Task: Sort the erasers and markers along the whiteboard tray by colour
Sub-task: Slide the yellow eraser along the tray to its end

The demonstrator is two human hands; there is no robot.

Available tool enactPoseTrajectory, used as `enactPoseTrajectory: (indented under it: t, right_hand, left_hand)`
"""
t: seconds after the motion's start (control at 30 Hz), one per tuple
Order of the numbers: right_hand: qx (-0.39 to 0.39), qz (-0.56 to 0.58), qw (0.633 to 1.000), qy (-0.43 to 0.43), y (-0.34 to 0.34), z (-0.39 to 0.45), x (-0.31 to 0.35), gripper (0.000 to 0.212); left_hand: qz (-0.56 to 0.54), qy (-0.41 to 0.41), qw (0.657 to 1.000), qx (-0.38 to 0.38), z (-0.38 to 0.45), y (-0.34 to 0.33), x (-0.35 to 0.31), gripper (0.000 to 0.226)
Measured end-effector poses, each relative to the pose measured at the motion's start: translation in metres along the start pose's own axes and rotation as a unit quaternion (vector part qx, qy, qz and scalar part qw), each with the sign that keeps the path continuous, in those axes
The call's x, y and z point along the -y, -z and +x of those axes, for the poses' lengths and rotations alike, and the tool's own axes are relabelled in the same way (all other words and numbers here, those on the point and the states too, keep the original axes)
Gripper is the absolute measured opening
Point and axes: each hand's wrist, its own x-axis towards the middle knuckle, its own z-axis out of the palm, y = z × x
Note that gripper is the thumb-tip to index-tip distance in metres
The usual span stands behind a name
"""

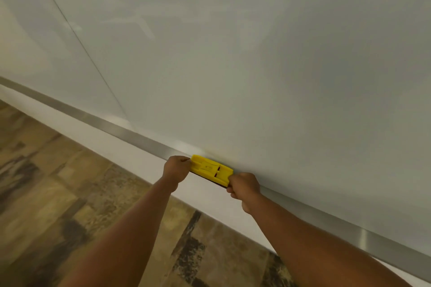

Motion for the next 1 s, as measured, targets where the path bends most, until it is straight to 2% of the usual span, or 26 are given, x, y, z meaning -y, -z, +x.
enactPoseTrajectory:
  t: [0.13,0.33,0.4,0.5,0.63,0.67,0.8,1.0]
  right_hand:
    - [0.045,0.022,0.999,-0.013,-0.056,0.009,0.024,0.013]
    - [0.105,0.069,0.991,-0.038,-0.126,0.024,0.05,0.016]
    - [0.113,0.073,0.99,-0.044,-0.14,0.031,0.055,0.018]
    - [0.108,0.069,0.99,-0.053,-0.152,0.038,0.057,0.018]
    - [0.093,0.061,0.992,-0.055,-0.164,0.045,0.055,0.021]
    - [0.088,0.059,0.993,-0.054,-0.168,0.047,0.054,0.021]
    - [0.082,0.056,0.993,-0.058,-0.179,0.052,0.052,0.03]
    - [0.091,0.021,0.994,-0.048,-0.176,0.05,0.054,0.021]
  left_hand:
    - [0.015,0.008,0.999,-0.041,0.033,0.03,0.012,0.018]
    - [0.013,0.033,0.998,-0.061,0.08,0.068,0.032,0.017]
    - [0.006,0.042,0.997,-0.062,0.096,0.076,0.039,0.03]
    - [0.021,0.045,0.998,-0.05,0.108,0.079,0.047,0.046]
    - [0.018,0.053,0.997,-0.046,0.123,0.076,0.058,0.022]
    - [0.016,0.053,0.997,-0.048,0.124,0.077,0.057,0.022]
    - [0.026,0.057,0.997,-0.047,0.132,0.082,0.062,0.047]
    - [0.129,0.057,0.99,-0.03,0.132,0.081,0.064,0.05]
